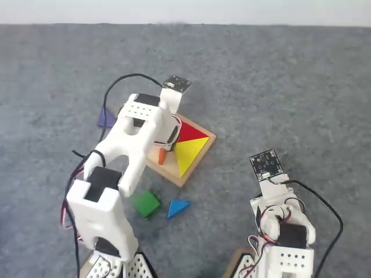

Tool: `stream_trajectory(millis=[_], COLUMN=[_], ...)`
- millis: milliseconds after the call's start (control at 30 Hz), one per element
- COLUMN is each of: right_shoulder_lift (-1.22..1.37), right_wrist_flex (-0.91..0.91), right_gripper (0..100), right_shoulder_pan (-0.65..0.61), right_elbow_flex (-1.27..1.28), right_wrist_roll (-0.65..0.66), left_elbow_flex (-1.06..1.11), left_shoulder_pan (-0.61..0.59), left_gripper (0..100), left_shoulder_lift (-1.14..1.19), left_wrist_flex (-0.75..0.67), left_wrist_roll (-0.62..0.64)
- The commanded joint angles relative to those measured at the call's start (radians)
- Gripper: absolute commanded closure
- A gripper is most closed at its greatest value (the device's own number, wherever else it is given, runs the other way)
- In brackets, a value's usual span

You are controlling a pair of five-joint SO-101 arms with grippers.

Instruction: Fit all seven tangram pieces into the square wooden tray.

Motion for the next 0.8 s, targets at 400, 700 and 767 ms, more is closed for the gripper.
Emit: stream_trajectory(millis=[400, 700, 767], right_shoulder_lift=[-0.016, -0.016, -0.016], right_wrist_flex=[0.002, 0.002, 0.002], right_gripper=[99.1, 99.1, 99.1], right_shoulder_pan=[-0.004, -0.004, -0.004], right_elbow_flex=[0.017, 0.017, 0.017], right_wrist_roll=[0.008, 0.008, 0.008], left_elbow_flex=[-0.073, -0.015, 0.015], left_shoulder_pan=[-0.123, -0.114, -0.117], left_gripper=[88, 88, 88], left_shoulder_lift=[-0.08, -0.267, -0.299], left_wrist_flex=[0.008, 0.028, 0.008], left_wrist_roll=[-0.091, -0.089, -0.087])
